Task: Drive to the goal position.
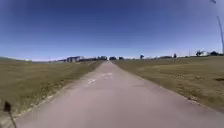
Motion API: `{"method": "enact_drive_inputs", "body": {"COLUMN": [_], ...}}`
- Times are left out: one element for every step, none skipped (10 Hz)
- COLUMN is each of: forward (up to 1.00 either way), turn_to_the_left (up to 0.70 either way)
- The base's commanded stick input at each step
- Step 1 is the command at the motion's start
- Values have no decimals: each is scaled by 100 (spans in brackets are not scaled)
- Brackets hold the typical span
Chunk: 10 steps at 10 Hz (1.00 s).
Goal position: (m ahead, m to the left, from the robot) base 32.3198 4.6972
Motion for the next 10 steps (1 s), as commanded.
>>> {"method": "enact_drive_inputs", "body": {"forward": [100, 100, 100, 100, 100, 100, 100, 100, 100, 100], "turn_to_the_left": [0, 0, 0, 0, 0, 0, 0, 0, 0, 0]}}
